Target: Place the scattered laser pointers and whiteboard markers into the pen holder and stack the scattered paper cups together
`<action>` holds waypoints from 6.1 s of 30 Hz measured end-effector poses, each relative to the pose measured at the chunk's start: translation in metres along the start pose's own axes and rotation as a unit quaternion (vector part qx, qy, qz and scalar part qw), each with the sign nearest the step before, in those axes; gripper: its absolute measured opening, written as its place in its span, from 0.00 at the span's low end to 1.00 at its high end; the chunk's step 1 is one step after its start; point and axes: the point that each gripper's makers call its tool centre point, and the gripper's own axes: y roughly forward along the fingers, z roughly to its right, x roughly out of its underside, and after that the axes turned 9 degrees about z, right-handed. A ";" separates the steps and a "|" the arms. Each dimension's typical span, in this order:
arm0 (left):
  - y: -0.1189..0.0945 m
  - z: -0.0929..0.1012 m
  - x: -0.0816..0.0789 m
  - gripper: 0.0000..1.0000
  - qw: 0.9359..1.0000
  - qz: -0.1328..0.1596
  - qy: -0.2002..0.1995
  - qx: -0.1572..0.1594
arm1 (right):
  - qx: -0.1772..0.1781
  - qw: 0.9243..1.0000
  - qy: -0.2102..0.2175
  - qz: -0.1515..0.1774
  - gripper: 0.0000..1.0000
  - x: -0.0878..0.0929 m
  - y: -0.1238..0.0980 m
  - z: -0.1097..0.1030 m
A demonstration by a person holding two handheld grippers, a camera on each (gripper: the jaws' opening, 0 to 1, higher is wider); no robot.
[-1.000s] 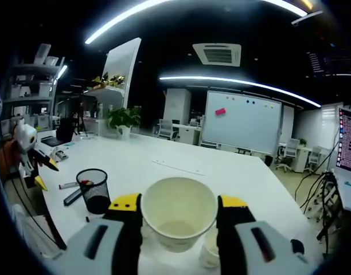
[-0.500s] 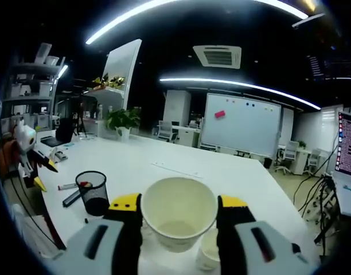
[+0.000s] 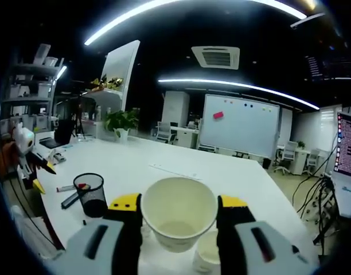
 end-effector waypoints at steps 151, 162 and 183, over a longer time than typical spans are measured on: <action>0.000 0.001 -0.007 0.62 1.000 0.000 0.009 0.000 | 0.060 0.998 0.006 -0.002 0.51 -0.001 -0.004 0.064; 0.001 0.003 -0.005 0.62 1.000 -0.005 0.010 0.000 | 0.062 0.998 0.013 -0.007 0.51 0.008 -0.004 0.068; 0.001 0.002 -0.003 0.62 1.000 -0.008 0.007 -0.001 | 0.064 0.998 0.012 -0.017 0.52 0.023 -0.001 0.073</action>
